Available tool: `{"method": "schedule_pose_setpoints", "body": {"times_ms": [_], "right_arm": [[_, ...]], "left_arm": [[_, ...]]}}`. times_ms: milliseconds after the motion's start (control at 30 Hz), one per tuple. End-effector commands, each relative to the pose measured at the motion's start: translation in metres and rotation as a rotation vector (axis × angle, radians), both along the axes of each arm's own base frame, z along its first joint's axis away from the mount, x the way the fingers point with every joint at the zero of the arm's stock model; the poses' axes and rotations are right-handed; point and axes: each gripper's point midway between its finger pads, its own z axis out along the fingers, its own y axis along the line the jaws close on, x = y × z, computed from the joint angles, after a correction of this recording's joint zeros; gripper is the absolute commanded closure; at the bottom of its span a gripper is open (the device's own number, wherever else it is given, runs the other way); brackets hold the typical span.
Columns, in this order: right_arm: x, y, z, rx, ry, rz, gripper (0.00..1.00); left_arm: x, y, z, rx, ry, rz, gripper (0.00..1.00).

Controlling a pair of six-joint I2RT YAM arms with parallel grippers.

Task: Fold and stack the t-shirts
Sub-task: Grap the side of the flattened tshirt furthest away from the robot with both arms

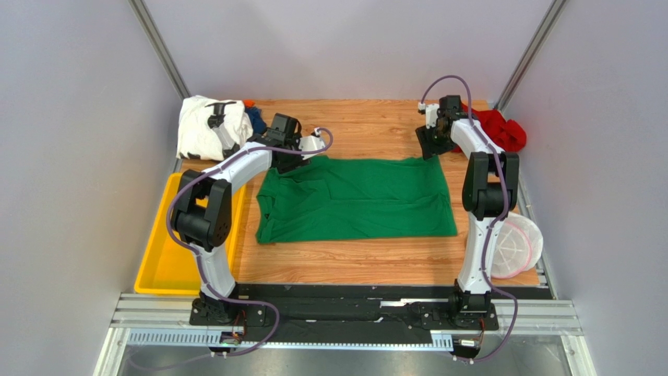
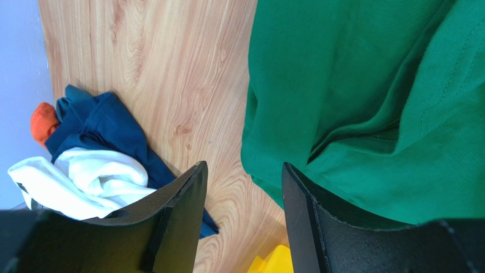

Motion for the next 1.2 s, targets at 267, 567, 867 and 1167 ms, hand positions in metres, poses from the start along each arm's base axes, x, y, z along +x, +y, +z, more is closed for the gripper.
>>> {"method": "schedule_pose_setpoints", "body": {"times_ms": [267, 567, 867, 1167], "right_arm": [[0.01, -0.019, 0.0, 0.034, -0.005, -0.048, 0.42], [0.01, -0.014, -0.009, 0.088, 0.038, -0.039, 0.45], [0.011, -0.013, -0.013, 0.092, 0.051, -0.031, 0.87], [0.005, -0.017, -0.01, 0.076, 0.052, -0.029, 1.0]], "left_arm": [[0.006, 0.001, 0.003, -0.001, -0.015, -0.01, 0.41], [0.005, 0.001, 0.0, 0.005, -0.006, -0.011, 0.42], [0.008, 0.002, -0.003, 0.013, -0.007, -0.01, 0.43], [0.03, 0.001, -0.002, -0.032, 0.011, 0.032, 0.43]]}}
